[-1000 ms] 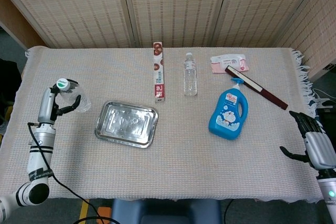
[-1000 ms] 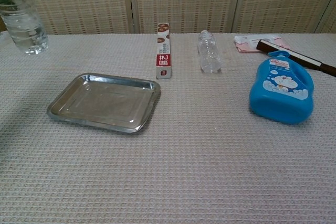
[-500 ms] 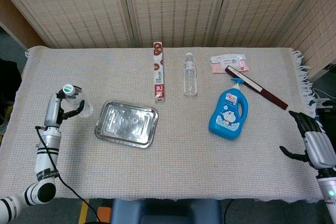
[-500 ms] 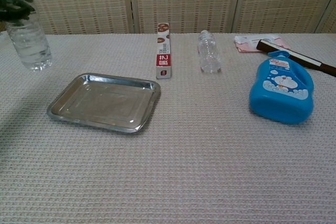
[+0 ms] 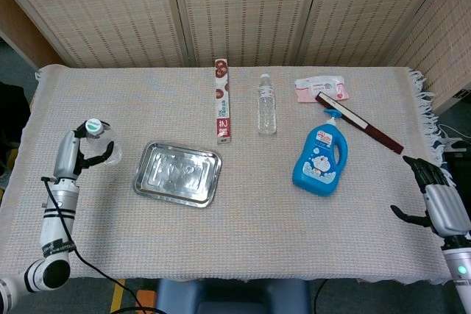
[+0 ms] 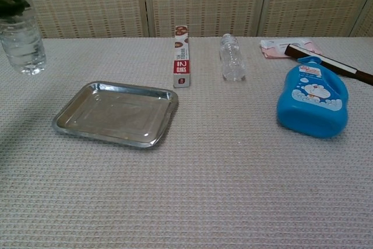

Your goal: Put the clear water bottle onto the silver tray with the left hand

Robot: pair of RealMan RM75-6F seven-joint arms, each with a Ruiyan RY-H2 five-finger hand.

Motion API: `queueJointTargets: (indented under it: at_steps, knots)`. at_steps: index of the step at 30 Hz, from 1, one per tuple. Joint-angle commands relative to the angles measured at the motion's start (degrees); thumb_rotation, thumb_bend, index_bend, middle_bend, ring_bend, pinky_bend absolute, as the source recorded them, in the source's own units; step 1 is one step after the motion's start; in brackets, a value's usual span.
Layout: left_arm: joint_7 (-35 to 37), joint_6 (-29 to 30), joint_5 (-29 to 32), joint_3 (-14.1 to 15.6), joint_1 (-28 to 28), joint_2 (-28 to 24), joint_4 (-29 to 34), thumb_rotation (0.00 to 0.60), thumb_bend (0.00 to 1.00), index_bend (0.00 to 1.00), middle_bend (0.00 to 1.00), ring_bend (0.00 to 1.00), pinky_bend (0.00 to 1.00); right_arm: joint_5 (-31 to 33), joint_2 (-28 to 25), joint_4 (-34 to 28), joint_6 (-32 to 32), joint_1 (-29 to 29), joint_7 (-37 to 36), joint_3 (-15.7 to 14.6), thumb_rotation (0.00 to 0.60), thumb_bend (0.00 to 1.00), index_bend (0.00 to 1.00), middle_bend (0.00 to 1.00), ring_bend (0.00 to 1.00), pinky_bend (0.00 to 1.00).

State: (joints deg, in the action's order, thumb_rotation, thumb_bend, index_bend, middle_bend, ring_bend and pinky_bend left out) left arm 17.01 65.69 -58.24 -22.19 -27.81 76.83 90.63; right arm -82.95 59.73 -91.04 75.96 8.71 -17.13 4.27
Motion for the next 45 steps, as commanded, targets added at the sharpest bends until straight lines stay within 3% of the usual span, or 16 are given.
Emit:
queueJointTargets:
  at_steps: [1, 7, 13, 21, 30, 37, 45]
  knots:
    - [1.35, -1.00, 0.39, 2.64, 1.27, 3.86, -4.62, 0.600, 0.50, 0.58, 0.74, 0.53, 0.43, 0.24, 0.14, 0.06, -0.39, 0.17, 0.30, 0.00, 0.600, 0.14, 0.06, 0.07, 0.00, 0.06]
    - [0.91, -0.02, -1.94, -0.73, -1.66, 4.68, -8.79, 0.600, 0.49, 0.58, 0.74, 0.53, 0.43, 0.76, 0.29, 0.08, -0.81, 0.41, 1.09, 0.18, 0.600, 0.14, 0.06, 0.07, 0.00, 0.06]
    - [-1.21, 0.72, -1.97, -4.37, -3.80, 2.18, -5.17, 0.600, 0.49, 0.58, 0.74, 0.53, 0.43, 0.64, 0.21, -0.10, -0.93, 0.44, 1.27, 0.05, 0.600, 0.14, 0.06, 0.07, 0.00, 0.06]
    - [-0.18, 0.40, 0.57, -1.85, -0.76, 1.53, 2.40, 0.600, 0.50, 0.56, 0.72, 0.52, 0.44, 1.05, 0.12, -0.04, -0.96, 0.49, 0.48, 0.36, 0.600, 0.14, 0.06, 0.07, 0.00, 0.06]
    - [2.10, 0.48, 1.65, 0.40, -1.04, 9.65, 2.15, 0.600, 0.50, 0.56, 0.72, 0.52, 0.44, 1.59, 0.44, 0.19, -2.13, 0.93, 1.17, 0.29, 0.600, 0.14, 0.06, 0.07, 0.00, 0.06]
    - [1.98, 3.72, 1.04, 0.43, -2.24, 18.84, -5.38, 0.600, 0.50, 0.55, 0.71, 0.51, 0.43, 1.66, 0.20, 0.15, -2.28, 0.98, 0.65, 0.34, 0.600, 0.14, 0.06, 0.07, 0.00, 0.06]
    - [1.26, 6.29, 1.39, -0.93, -2.46, 24.22, -11.64, 0.600, 0.50, 0.55, 0.71, 0.51, 0.43, 1.85, 0.16, 0.20, -2.30, 1.03, 0.45, 0.50, 0.600, 0.14, 0.06, 0.07, 0.00, 0.06]
